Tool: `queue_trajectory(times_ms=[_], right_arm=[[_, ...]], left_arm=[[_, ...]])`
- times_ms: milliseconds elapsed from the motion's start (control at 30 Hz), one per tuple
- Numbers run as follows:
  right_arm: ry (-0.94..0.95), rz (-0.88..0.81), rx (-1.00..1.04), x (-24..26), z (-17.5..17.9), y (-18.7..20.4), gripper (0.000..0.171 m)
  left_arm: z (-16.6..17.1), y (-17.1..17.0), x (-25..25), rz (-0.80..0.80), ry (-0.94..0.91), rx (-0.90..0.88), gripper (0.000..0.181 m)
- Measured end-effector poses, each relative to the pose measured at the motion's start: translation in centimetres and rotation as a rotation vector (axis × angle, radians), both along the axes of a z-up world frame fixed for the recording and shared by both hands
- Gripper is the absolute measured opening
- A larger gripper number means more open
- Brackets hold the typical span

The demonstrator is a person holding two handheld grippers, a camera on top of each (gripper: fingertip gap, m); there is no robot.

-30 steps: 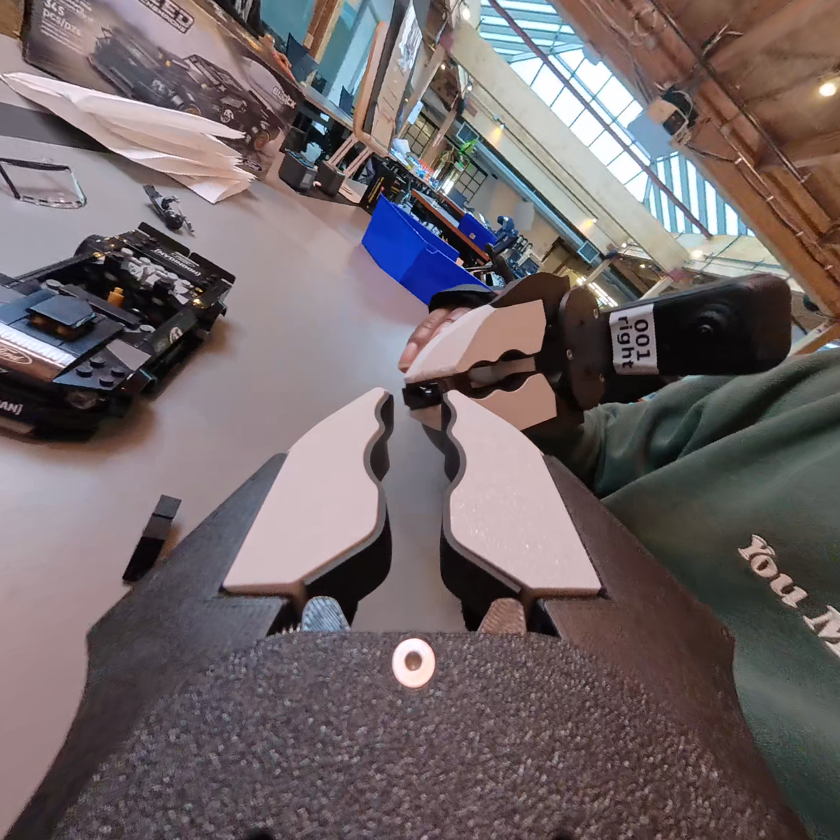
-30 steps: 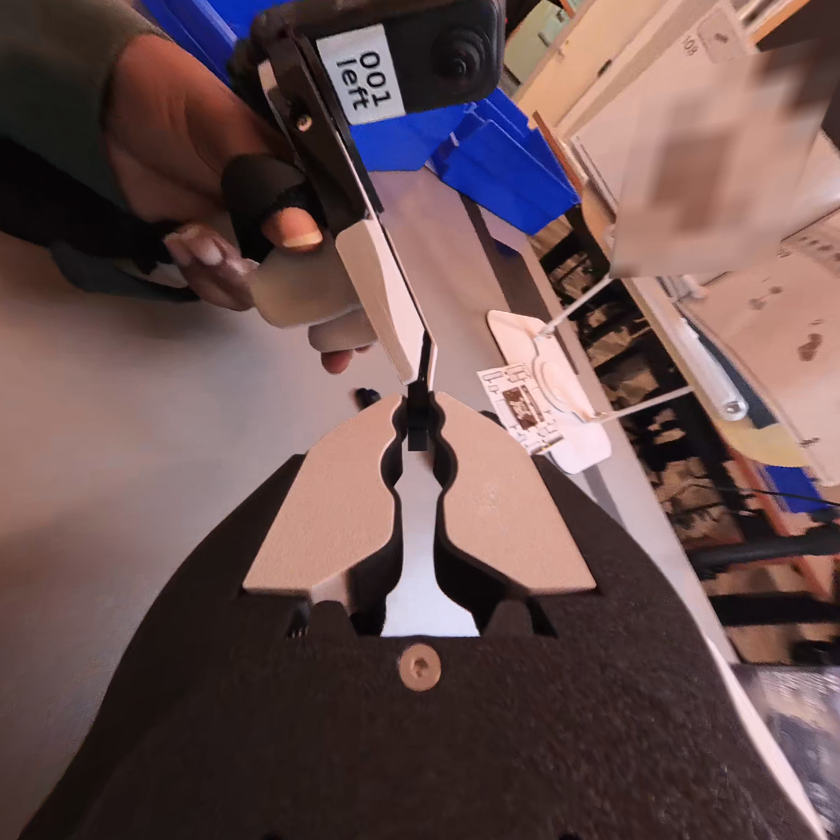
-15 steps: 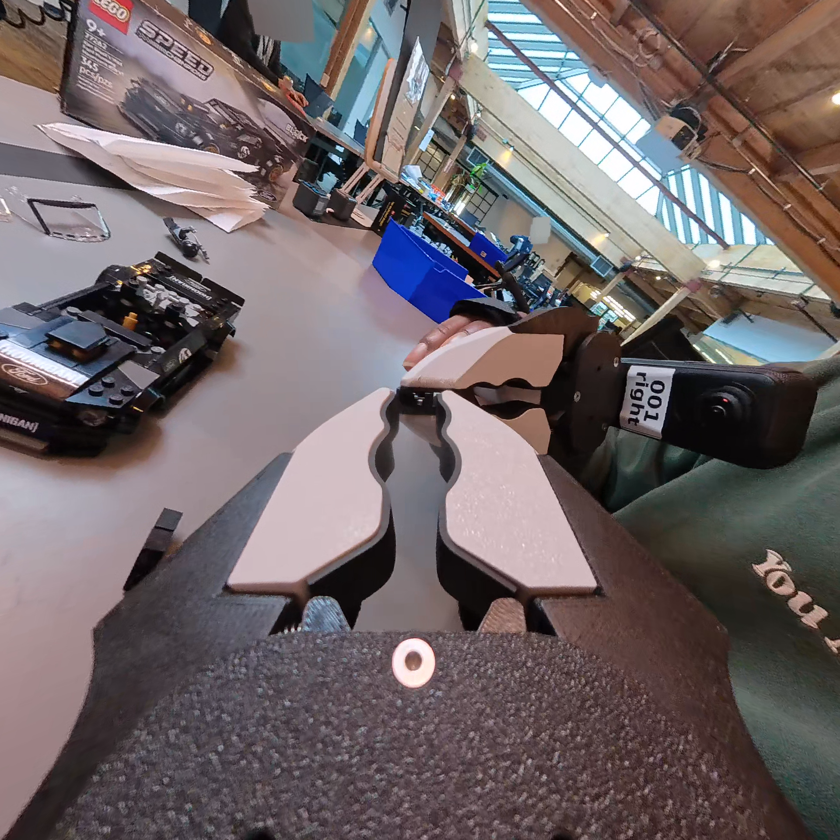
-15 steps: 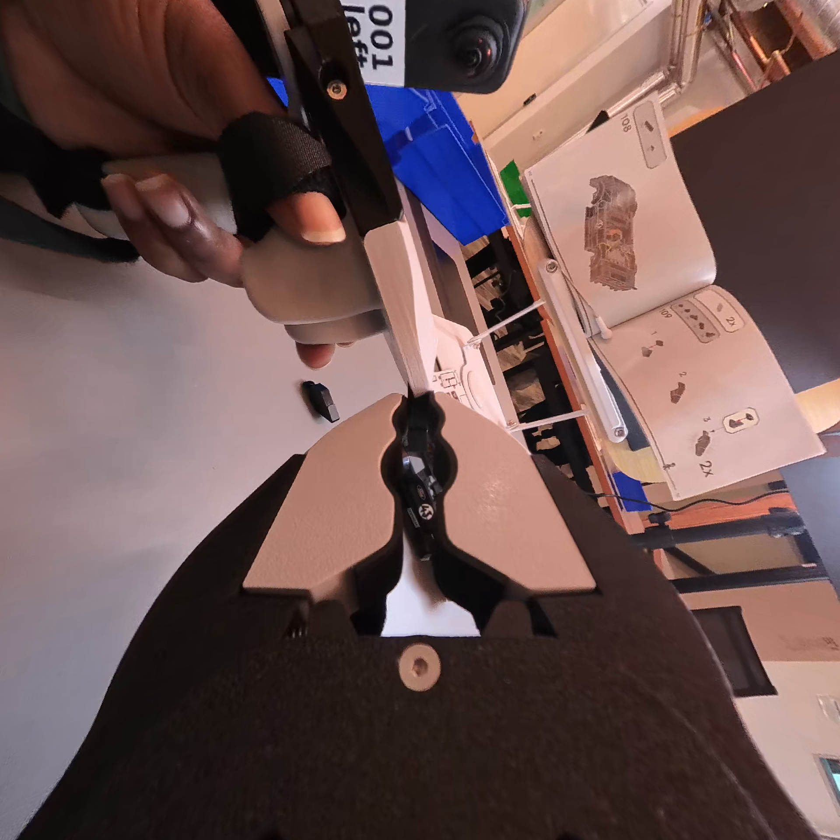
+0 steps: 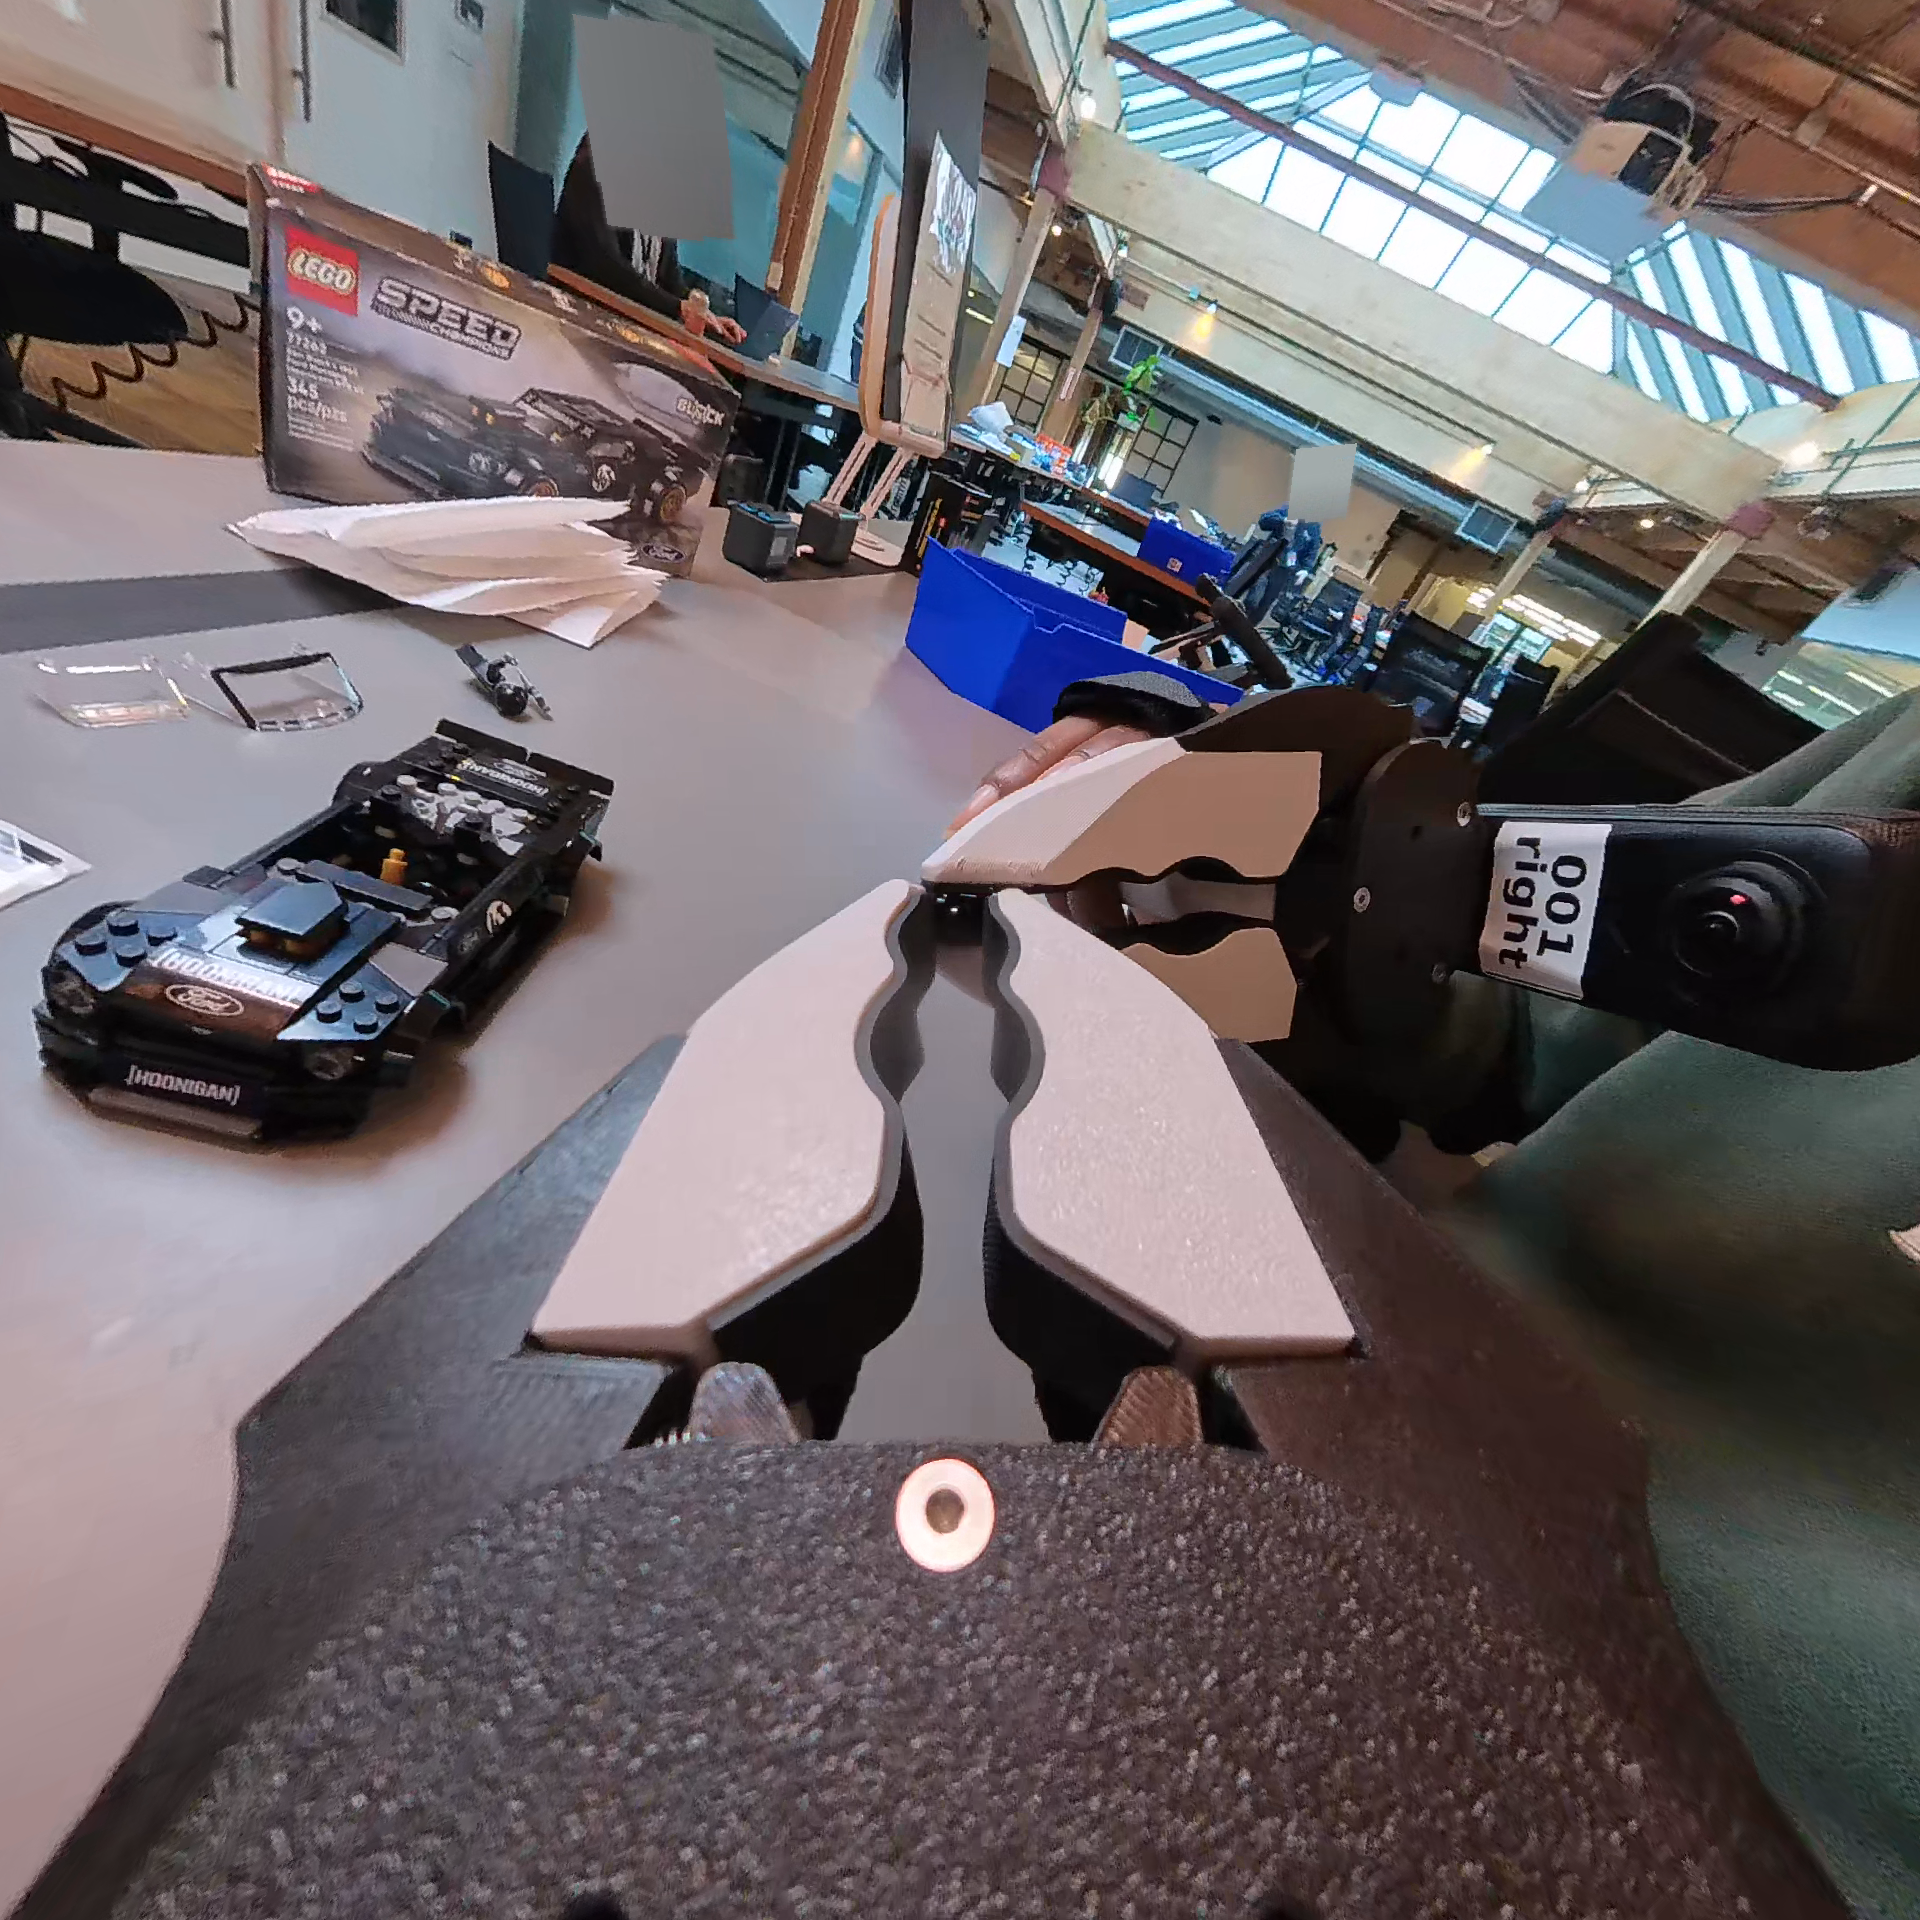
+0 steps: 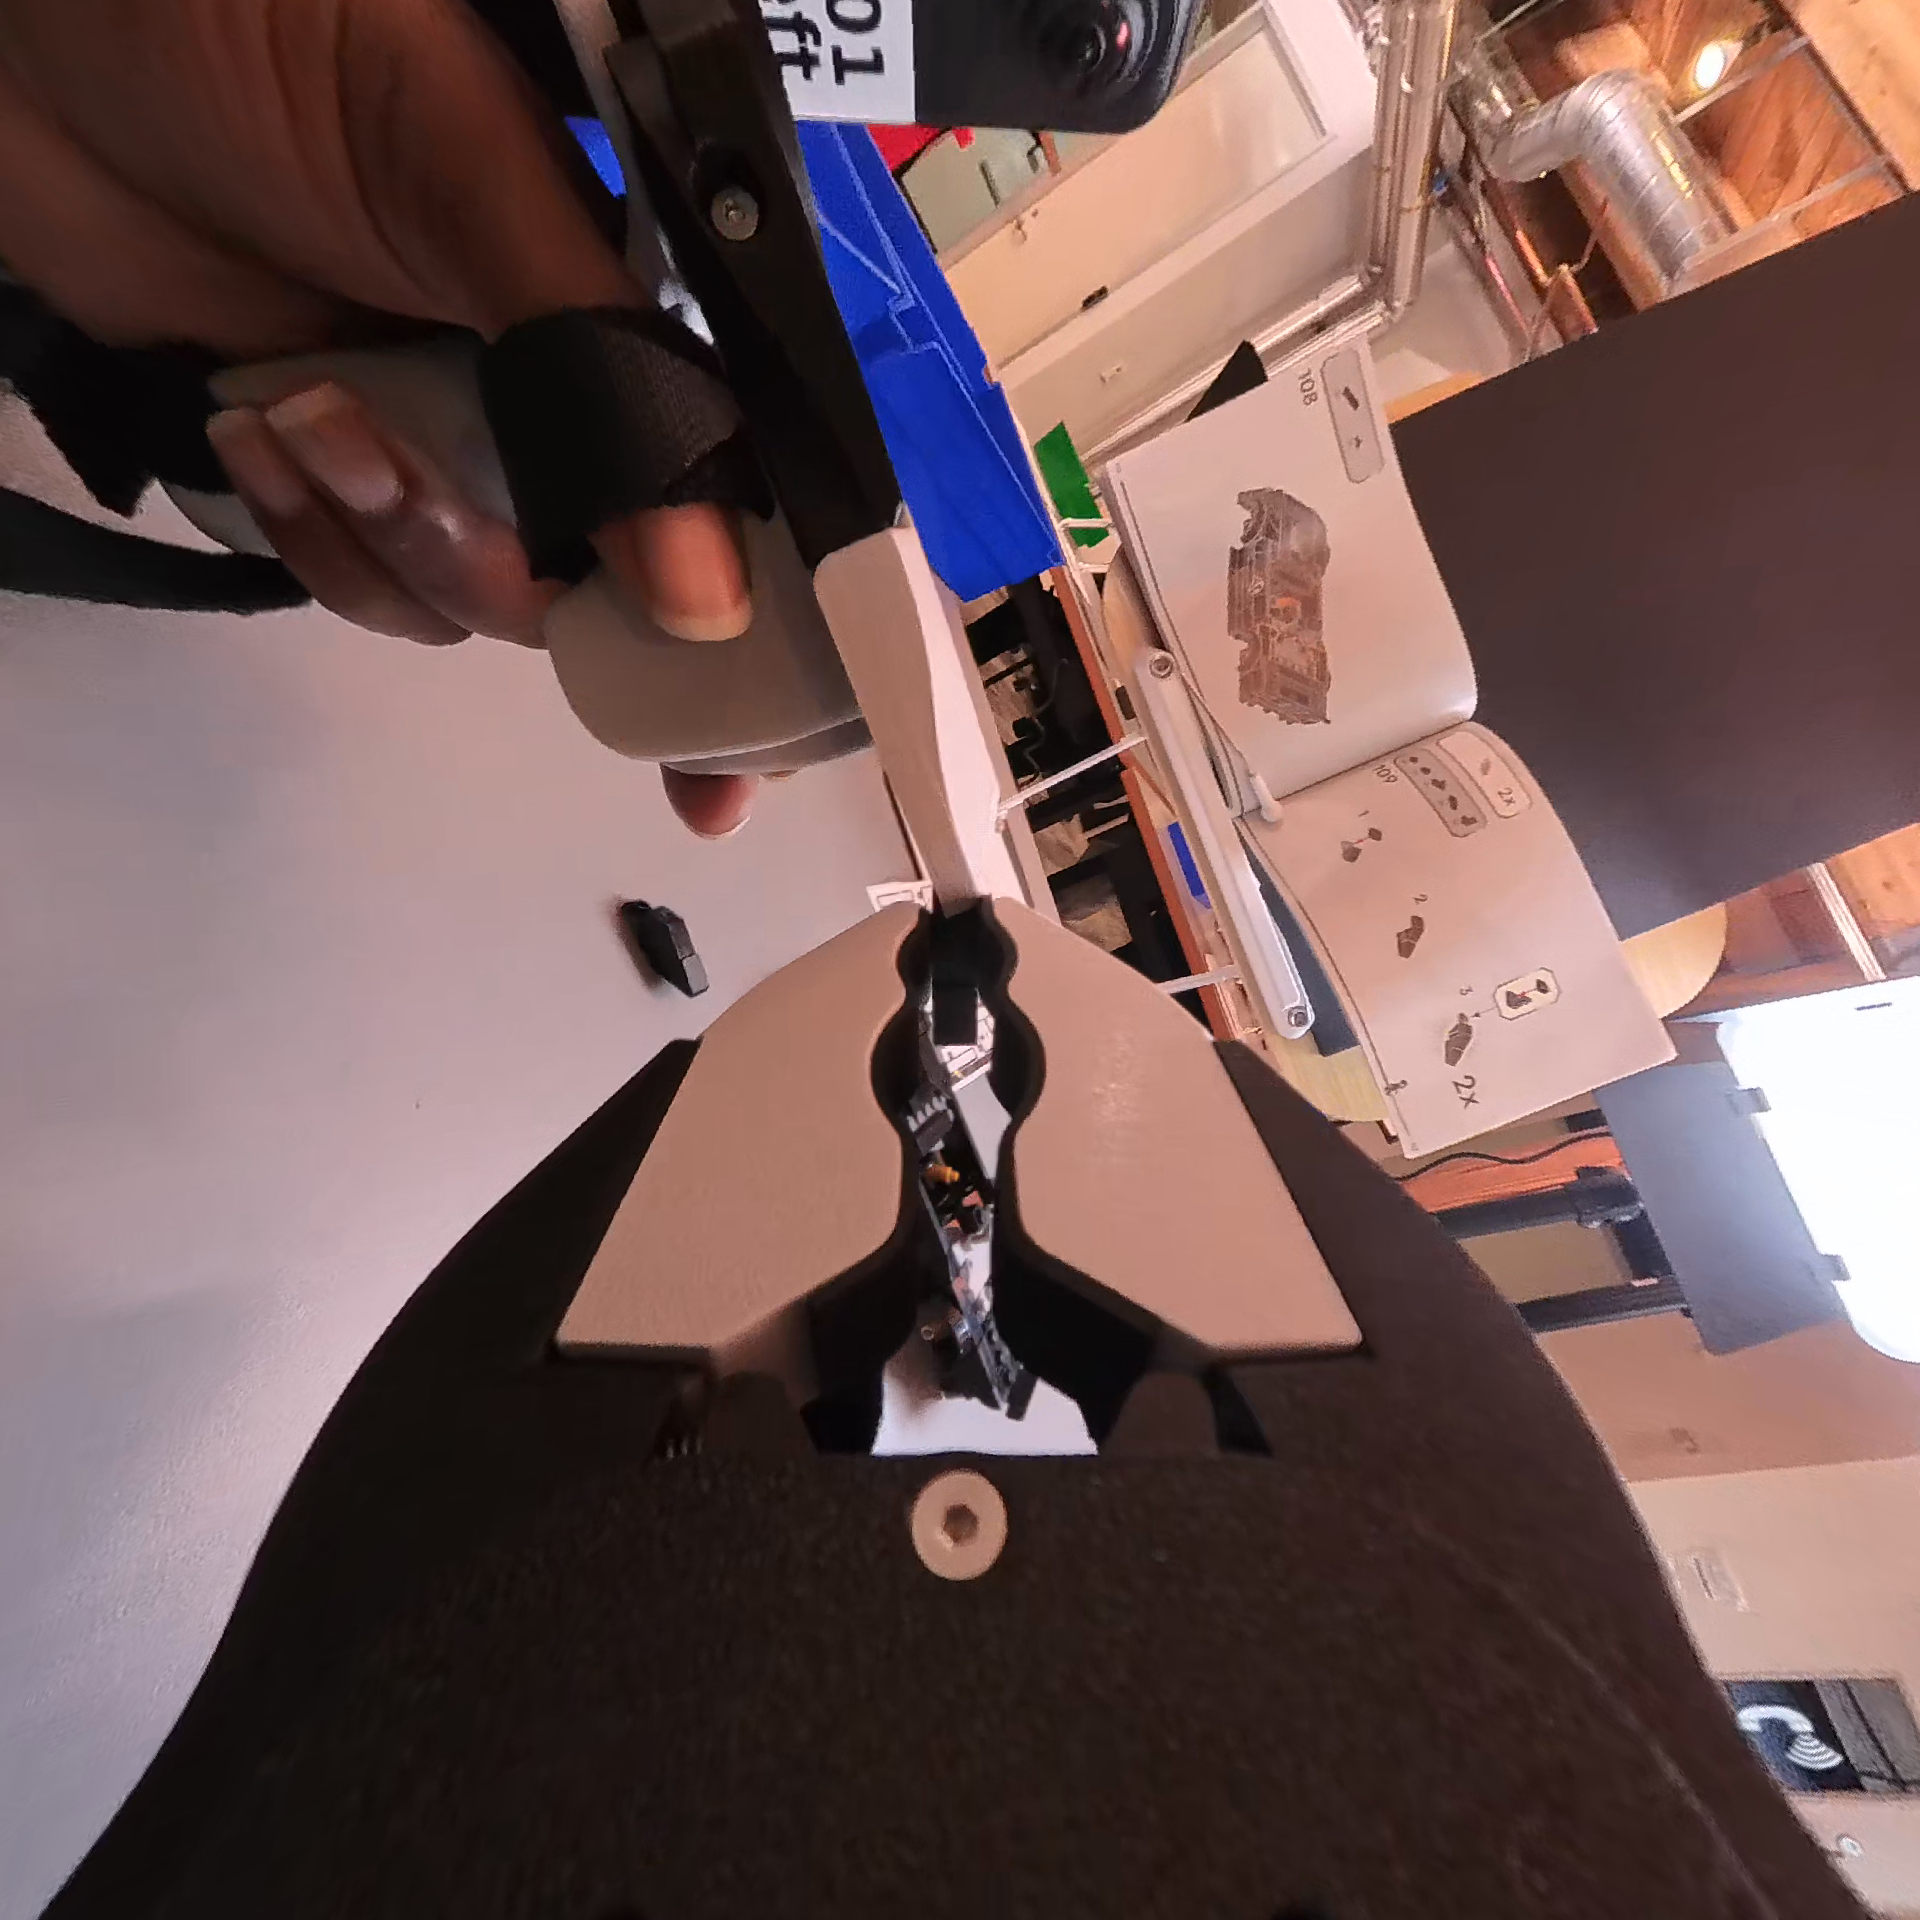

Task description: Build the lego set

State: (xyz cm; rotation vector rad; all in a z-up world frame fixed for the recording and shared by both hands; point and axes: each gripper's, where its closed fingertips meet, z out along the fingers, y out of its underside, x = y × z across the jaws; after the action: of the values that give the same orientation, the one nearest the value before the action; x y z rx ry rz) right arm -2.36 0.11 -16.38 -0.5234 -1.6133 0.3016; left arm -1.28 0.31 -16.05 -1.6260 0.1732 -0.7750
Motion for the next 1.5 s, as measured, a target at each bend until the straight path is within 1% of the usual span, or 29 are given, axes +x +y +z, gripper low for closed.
queue_trajectory(times_ms=[133,233,333,367,433,500,567,633,733,833,1000,1200,1267,1400,1500], right_arm=[[0.025,0.000,0.002,0.0,0.3,-0.1,0.008],[0.050,0.006,-0.007,0.1,0.7,-0.1,0.008],[0.081,0.034,-0.075,0.0,1.3,-0.3,0.010],[0.087,0.054,-0.121,0.1,1.6,-0.5,0.013],[0.079,0.117,-0.253,0.4,2.2,-1.0,0.025],[0.033,0.204,-0.466,0.6,2.2,-1.3,0.031],[-0.028,0.267,-0.677,0.7,2.1,-1.2,0.034],[-0.058,0.330,-0.843,0.8,2.3,-1.0,0.037],[-0.135,0.452,-0.987,1.4,2.2,-1.8,0.037],[-0.172,0.528,-1.023,2.0,2.4,-2.8,0.036],[-0.200,0.591,-1.037,2.6,2.7,-3.8,0.016],[-0.209,0.561,-1.018,2.6,2.7,-3.7,0.014],[-0.215,0.526,-0.984,2.5,2.5,-3.4,0.014],[-0.256,0.486,-0.951,2.4,1.9,-3.3,0.014],[-0.277,0.473,-0.939,2.4,1.4,-3.3,0.014]], left_arm=[[0.3,-0.1,0.0,0.016,0.025,0.034,0.009],[0.7,-0.2,0.1,0.022,0.009,0.062,0.008],[1.6,-0.2,0.0,0.012,-0.006,0.116,0.007],[1.9,-0.3,0.0,0.008,-0.002,0.142,0.006],[2.6,-0.8,-0.1,-0.001,0.014,0.197,0.006],[2.9,-1.2,-0.3,-0.016,0.024,0.233,0.005],[3.0,-1.5,-0.2,-0.045,0.026,0.249,0.005],[3.4,-2.1,0.4,-0.103,0.018,0.285,0.006],[3.7,-3.0,1.4,-0.190,-0.009,0.320,0.006],[3.8,-3.6,2.0,-0.239,-0.019,0.345,0.006],[3.8,-4.0,2.7,-0.289,-0.041,0.356,0.006],[3.9,-4.0,2.4,-0.287,-0.048,0.358,0.005],[3.6,-3.9,2.3,-0.276,-0.017,0.348,0.006],[2.6,-3.6,2.3,-0.255,0.106,0.327,0.016],[2.2,-3.4,2.3,-0.240,0.155,0.320,0.011]])
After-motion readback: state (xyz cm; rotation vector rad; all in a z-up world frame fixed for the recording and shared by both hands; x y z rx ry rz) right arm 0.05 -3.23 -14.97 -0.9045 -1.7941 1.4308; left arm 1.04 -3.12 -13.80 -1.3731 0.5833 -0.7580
